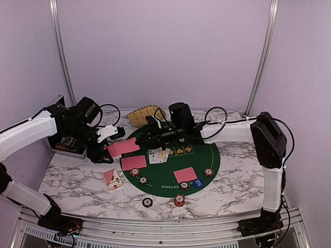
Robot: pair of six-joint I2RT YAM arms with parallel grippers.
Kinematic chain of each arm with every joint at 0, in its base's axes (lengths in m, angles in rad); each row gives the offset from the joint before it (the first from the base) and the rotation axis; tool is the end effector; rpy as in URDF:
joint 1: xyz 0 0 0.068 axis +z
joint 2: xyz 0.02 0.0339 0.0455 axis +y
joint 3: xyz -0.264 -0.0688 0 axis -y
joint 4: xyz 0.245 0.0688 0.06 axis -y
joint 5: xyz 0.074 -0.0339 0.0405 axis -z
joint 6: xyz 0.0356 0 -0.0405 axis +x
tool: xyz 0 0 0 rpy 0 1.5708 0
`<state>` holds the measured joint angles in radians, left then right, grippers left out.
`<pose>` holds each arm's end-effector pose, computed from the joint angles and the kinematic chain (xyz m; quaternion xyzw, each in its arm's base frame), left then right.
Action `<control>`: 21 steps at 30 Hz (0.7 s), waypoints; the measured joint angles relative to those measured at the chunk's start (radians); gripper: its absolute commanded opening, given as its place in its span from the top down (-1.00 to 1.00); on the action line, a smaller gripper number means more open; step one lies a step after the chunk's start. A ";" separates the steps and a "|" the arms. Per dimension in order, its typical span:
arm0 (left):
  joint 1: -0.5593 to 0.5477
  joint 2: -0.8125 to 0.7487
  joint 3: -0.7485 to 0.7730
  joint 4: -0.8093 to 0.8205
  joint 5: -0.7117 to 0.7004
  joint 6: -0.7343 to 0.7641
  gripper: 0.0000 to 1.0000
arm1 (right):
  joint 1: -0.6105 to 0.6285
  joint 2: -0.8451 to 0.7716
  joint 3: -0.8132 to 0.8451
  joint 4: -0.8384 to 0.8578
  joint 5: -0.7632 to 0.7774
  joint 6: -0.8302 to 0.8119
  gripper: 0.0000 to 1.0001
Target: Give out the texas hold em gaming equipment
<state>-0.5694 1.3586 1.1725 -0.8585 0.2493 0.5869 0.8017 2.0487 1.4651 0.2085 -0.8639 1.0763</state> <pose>0.2233 -0.1534 0.2914 0.5507 0.7847 -0.1178 0.2591 0.3069 0.3560 0.2274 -0.1307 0.7758 0.6169 0.0227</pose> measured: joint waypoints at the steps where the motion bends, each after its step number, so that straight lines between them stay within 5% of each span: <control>1: 0.000 0.000 0.000 0.000 0.000 0.000 1.00 | -0.012 -0.010 -0.011 0.000 -0.001 0.000 1.00; 7: 0.000 0.000 -0.002 0.000 -0.008 0.000 1.00 | -0.082 -0.075 -0.037 -0.024 -0.005 -0.033 1.00; 13: 0.000 0.000 -0.002 0.000 -0.014 0.000 1.00 | -0.146 -0.127 0.010 -0.234 0.045 -0.200 1.00; 21: 0.000 0.000 -0.002 0.000 -0.019 0.000 1.00 | -0.152 -0.100 0.324 -0.709 0.438 -0.631 1.00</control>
<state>-0.5694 1.3586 1.1709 -0.8581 0.2298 0.5873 0.6495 1.9491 1.7889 -0.5003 -0.4263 0.4454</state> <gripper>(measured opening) 0.666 0.005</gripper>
